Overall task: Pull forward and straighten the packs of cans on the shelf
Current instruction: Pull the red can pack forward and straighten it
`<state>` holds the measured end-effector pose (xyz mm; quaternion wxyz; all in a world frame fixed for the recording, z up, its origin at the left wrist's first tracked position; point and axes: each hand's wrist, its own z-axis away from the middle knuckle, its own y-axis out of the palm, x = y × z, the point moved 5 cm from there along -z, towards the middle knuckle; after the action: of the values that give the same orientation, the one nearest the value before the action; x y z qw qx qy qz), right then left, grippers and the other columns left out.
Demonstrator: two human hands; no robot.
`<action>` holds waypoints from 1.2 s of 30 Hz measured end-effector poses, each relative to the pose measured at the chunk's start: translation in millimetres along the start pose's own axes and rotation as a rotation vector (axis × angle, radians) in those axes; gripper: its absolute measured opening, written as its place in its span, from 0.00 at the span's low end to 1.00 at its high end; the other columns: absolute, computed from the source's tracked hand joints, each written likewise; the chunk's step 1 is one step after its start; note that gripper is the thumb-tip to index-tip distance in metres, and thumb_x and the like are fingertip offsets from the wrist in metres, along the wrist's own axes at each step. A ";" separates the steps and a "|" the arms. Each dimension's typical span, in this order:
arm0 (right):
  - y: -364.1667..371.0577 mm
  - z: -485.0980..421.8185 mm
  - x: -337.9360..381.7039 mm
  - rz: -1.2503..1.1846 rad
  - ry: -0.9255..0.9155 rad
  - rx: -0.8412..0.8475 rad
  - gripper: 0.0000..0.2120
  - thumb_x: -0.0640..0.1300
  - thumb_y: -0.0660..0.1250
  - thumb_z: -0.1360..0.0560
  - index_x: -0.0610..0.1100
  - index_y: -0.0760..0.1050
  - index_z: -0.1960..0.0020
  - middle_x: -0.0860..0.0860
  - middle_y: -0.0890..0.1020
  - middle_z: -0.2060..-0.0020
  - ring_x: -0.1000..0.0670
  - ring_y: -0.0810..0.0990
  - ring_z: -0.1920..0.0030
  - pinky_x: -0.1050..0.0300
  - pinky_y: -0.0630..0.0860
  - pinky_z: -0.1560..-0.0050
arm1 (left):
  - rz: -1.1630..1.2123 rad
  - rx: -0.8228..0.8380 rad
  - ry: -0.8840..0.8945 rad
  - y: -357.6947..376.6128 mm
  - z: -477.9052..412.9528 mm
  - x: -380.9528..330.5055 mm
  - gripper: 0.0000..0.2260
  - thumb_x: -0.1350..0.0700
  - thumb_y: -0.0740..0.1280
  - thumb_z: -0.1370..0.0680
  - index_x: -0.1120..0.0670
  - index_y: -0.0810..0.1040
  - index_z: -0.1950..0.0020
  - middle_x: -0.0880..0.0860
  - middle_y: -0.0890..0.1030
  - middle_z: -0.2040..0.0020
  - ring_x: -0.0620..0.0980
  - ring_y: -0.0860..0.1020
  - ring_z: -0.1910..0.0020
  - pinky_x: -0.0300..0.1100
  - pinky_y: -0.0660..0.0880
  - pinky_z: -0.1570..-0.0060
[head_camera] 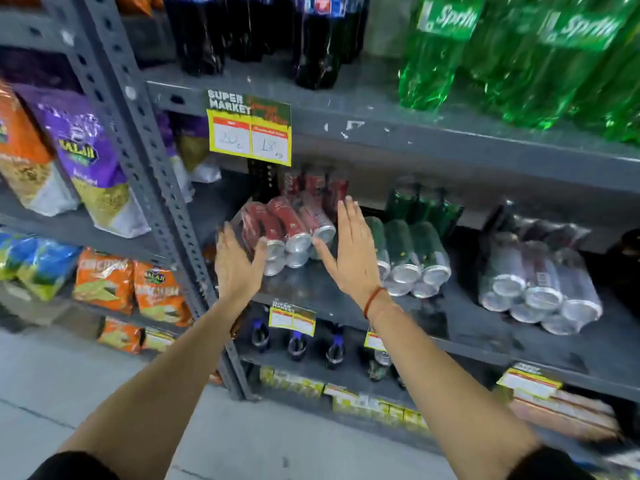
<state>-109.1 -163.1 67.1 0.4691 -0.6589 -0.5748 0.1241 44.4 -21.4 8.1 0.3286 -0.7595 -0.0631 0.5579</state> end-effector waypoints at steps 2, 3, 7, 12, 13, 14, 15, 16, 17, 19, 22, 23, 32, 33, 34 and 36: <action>21.7 -19.4 -13.3 -0.087 0.151 0.121 0.36 0.57 0.60 0.23 0.35 0.54 0.26 0.37 0.60 0.26 0.40 0.56 0.25 0.47 0.56 0.25 | 0.152 0.087 -0.215 12.8 -24.0 16.5 0.38 0.36 0.60 0.26 0.59 0.56 0.25 0.60 0.63 0.25 0.59 0.62 0.27 0.50 0.60 0.31; 33.1 -30.7 -21.9 -0.127 0.222 0.170 0.37 0.58 0.60 0.23 0.35 0.55 0.26 0.36 0.62 0.27 0.39 0.59 0.26 0.46 0.58 0.26 | 0.222 0.137 -0.320 21.0 -35.8 23.7 0.37 0.35 0.62 0.27 0.59 0.61 0.27 0.60 0.68 0.28 0.60 0.67 0.30 0.49 0.63 0.34; 75.8 -67.7 -48.5 -0.436 0.579 0.347 0.38 0.61 0.66 0.28 0.39 0.61 0.28 0.38 0.72 0.33 0.39 0.70 0.33 0.44 0.67 0.31 | 0.473 0.235 -0.517 43.5 -72.2 21.3 0.27 0.37 0.69 0.31 0.55 0.77 0.42 0.52 0.79 0.46 0.54 0.78 0.46 0.43 0.69 0.43; 115.5 -81.3 -71.6 -0.697 0.825 0.383 0.33 0.52 0.75 0.33 0.39 0.68 0.34 0.41 0.78 0.40 0.42 0.78 0.40 0.49 0.72 0.35 | 0.543 0.238 -0.551 58.5 -87.9 30.9 0.23 0.42 0.76 0.38 0.54 0.80 0.50 0.53 0.82 0.53 0.52 0.81 0.54 0.46 0.76 0.46; 119.5 -77.9 -74.4 -0.746 0.843 0.345 0.33 0.50 0.76 0.34 0.39 0.68 0.35 0.42 0.79 0.41 0.42 0.78 0.41 0.50 0.73 0.36 | 0.577 0.216 -0.545 59.9 -88.9 33.6 0.18 0.44 0.77 0.38 0.52 0.81 0.54 0.52 0.83 0.56 0.51 0.82 0.56 0.45 0.77 0.49; 121.7 -72.9 -76.0 -0.799 0.851 0.304 0.32 0.49 0.76 0.34 0.40 0.68 0.35 0.43 0.79 0.41 0.43 0.78 0.41 0.51 0.73 0.38 | 0.605 0.201 -0.541 59.2 -88.1 34.5 0.15 0.46 0.77 0.38 0.52 0.80 0.58 0.50 0.83 0.60 0.48 0.82 0.60 0.43 0.77 0.54; 121.4 -68.0 -74.7 -0.848 0.839 0.263 0.31 0.48 0.76 0.33 0.41 0.68 0.36 0.44 0.79 0.42 0.44 0.79 0.43 0.55 0.75 0.43 | 0.632 0.185 -0.528 57.5 -85.9 33.8 0.13 0.47 0.77 0.37 0.50 0.79 0.60 0.48 0.83 0.63 0.46 0.82 0.64 0.40 0.77 0.60; 119.1 -62.5 -71.6 -0.888 0.807 0.223 0.28 0.47 0.75 0.32 0.42 0.68 0.37 0.44 0.80 0.43 0.46 0.80 0.45 0.59 0.76 0.49 | 0.641 0.173 -0.495 55.2 -82.7 32.3 0.12 0.47 0.77 0.37 0.49 0.78 0.61 0.45 0.82 0.65 0.43 0.82 0.67 0.37 0.76 0.66; 115.7 -56.2 -68.5 -0.926 0.769 0.174 0.27 0.45 0.74 0.31 0.42 0.68 0.37 0.44 0.81 0.45 0.48 0.81 0.48 0.64 0.77 0.54 | 0.660 0.165 -0.440 53.9 -79.2 31.4 0.12 0.47 0.77 0.37 0.48 0.78 0.59 0.44 0.82 0.65 0.42 0.82 0.67 0.34 0.75 0.69; 107.9 -37.9 -63.3 -0.995 0.713 0.090 0.27 0.41 0.73 0.29 0.42 0.65 0.34 0.49 0.81 0.48 0.55 0.81 0.52 0.68 0.77 0.58 | 0.658 0.183 -0.281 52.7 -69.1 30.0 0.17 0.47 0.77 0.36 0.48 0.78 0.50 0.46 0.84 0.57 0.42 0.83 0.61 0.31 0.76 0.67; 97.6 -1.6 -60.1 -0.999 0.636 0.008 0.28 0.39 0.72 0.29 0.47 0.64 0.33 0.52 0.79 0.45 0.53 0.80 0.46 0.61 0.79 0.49 | 0.522 0.221 0.036 43.2 -56.8 27.0 0.29 0.48 0.76 0.33 0.53 0.71 0.36 0.46 0.81 0.46 0.39 0.81 0.49 0.31 0.76 0.53; 96.2 9.3 -58.7 -0.949 0.621 -0.001 0.30 0.39 0.73 0.29 0.47 0.63 0.32 0.51 0.79 0.44 0.52 0.79 0.43 0.58 0.78 0.45 | 0.449 0.232 0.115 40.4 -55.5 28.2 0.30 0.49 0.76 0.33 0.53 0.69 0.35 0.45 0.80 0.45 0.36 0.79 0.47 0.28 0.74 0.51; 87.5 29.1 -33.9 -0.624 0.586 -0.158 0.32 0.41 0.75 0.31 0.40 0.65 0.32 0.46 0.73 0.39 0.47 0.73 0.38 0.47 0.70 0.33 | 0.201 0.256 0.085 37.5 -48.4 53.0 0.32 0.49 0.75 0.32 0.57 0.67 0.33 0.56 0.78 0.37 0.53 0.77 0.39 0.45 0.73 0.41; 78.7 28.1 -31.0 -0.588 0.558 -0.228 0.31 0.45 0.74 0.30 0.41 0.65 0.32 0.46 0.71 0.40 0.47 0.73 0.38 0.49 0.70 0.34 | 0.223 0.202 0.040 35.6 -40.4 52.9 0.34 0.48 0.74 0.31 0.56 0.65 0.31 0.57 0.75 0.34 0.54 0.74 0.36 0.49 0.71 0.37; 68.2 25.0 -27.3 -0.549 0.519 -0.303 0.30 0.49 0.72 0.29 0.41 0.65 0.32 0.46 0.70 0.39 0.47 0.72 0.38 0.52 0.70 0.35 | 0.235 0.113 -0.012 33.1 -28.5 53.7 0.34 0.47 0.72 0.30 0.54 0.62 0.28 0.58 0.71 0.31 0.55 0.71 0.34 0.53 0.69 0.35; 48.0 7.0 -22.3 -0.468 0.439 -0.415 0.27 0.54 0.67 0.27 0.43 0.66 0.33 0.45 0.71 0.40 0.48 0.72 0.39 0.56 0.69 0.36 | 0.228 -0.074 -0.049 31.3 7.6 47.5 0.32 0.48 0.67 0.26 0.51 0.56 0.26 0.58 0.61 0.27 0.58 0.67 0.31 0.57 0.67 0.34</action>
<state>-90.1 -174.4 18.5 0.4533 -0.6018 -0.6085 -0.2494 46.7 -20.5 -49.3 0.2330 -0.7595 -0.0051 0.6073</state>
